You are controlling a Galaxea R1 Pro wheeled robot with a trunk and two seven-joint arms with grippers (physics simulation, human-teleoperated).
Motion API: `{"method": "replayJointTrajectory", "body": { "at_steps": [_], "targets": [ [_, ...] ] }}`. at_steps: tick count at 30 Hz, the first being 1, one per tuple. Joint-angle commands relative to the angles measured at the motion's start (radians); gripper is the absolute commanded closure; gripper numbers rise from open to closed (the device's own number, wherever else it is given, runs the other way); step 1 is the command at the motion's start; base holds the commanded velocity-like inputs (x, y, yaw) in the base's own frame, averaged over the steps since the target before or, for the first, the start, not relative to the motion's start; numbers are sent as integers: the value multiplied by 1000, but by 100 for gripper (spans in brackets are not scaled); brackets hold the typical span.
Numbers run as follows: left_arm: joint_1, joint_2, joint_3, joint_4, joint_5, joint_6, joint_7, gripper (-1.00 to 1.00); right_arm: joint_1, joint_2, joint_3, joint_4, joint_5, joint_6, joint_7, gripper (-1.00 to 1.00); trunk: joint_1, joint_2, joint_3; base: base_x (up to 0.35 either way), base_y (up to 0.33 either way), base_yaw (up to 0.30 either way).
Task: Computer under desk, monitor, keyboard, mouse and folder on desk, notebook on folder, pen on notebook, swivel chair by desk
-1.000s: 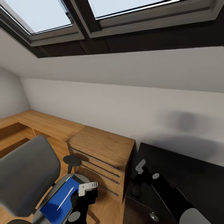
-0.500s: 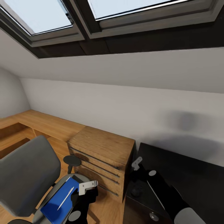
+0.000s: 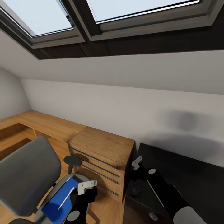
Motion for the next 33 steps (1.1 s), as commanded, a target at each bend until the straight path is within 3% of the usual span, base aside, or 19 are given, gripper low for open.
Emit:
{"method": "replayJointTrajectory", "body": {
  "at_steps": [1, 9, 18, 25, 33],
  "targets": [
    [-1, 0, -1, -2, 8, 3, 7, -100, -1, -1, 1, -2, 10, 3, 6, -100, -3, 5, 1, 0, 0, 0],
    [-1, 1, -1, -2, 8, 3, 7, -100, -1, 1, 1, -2, 9, 3, 5, -100, -34, 61, 26, 0, 0, 0],
    [-1, 1, 1, -2, 8, 4, 7, -100, -1, -1, 1, -3, -45, 1, 8, -100, -34, 62, 26, 0, 0, 0],
    [-1, 1, 4, -2, 8, 4, 7, -100, -1, 3, 3, -4, -48, -80, 6, -100, -34, 62, 26, 0, 0, -126],
    [-1, 1, 4, -2, 9, 4, 7, -100, -1, 3, 3, -4, -48, -93, 6, -100, -34, 62, 26, -130, 0, -257]
  ]
}}
